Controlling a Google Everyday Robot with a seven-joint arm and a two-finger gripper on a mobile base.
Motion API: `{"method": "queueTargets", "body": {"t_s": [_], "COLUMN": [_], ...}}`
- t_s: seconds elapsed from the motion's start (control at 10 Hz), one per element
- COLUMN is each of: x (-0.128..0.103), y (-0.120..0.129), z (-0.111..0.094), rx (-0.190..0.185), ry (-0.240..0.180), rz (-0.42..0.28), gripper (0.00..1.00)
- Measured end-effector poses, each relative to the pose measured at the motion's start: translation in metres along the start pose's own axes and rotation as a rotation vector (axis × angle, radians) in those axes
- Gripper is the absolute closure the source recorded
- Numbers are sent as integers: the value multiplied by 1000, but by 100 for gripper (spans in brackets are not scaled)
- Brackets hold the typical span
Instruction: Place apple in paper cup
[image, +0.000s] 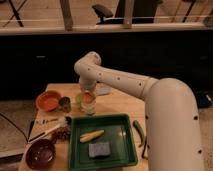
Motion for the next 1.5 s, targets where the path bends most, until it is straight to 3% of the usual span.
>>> {"method": "queueTargets", "body": {"t_s": [1.5], "x": [9], "y": [5], "z": [-1], "rx": [14], "ry": [-80], "rz": [-20], "gripper": [100]}}
